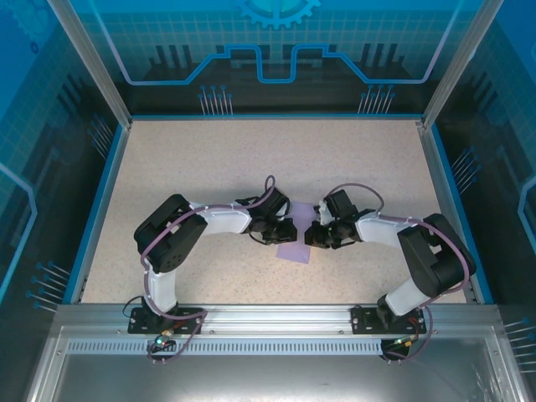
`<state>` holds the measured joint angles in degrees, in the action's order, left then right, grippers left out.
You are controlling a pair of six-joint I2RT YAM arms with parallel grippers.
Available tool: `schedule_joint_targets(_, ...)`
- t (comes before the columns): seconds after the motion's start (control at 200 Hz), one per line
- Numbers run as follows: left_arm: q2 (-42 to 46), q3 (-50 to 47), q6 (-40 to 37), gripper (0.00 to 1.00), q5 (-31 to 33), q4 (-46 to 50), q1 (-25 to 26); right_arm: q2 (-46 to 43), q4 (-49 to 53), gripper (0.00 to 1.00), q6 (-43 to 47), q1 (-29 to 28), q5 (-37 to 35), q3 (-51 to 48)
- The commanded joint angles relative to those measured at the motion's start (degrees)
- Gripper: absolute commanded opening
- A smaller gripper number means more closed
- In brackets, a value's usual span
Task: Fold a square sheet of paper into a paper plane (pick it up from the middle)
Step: Fold the triangle a second time at the center of the table.
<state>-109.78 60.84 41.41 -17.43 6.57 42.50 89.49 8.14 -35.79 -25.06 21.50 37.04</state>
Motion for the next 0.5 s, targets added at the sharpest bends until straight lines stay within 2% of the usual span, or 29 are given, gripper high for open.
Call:
schedule_joint_targets(0.0,-0.6,-1.7,-1.9,0.15,3.5,4.4,0.0,0.8,0.4,0.10,2.3,1.4,-0.6,0.4)
schedule_joint_targets(0.235,0.5,-0.5,-1.6,0.15,2.5,4.3,0.1,1.5,0.8,0.10,3.2,2.4,-0.3,0.3)
schedule_joint_targets(0.495,6.6,0.0,-0.2,0.16,1.9,4.6,1.5,2.3,0.7,0.08,3.3,2.6,1.5,0.1)
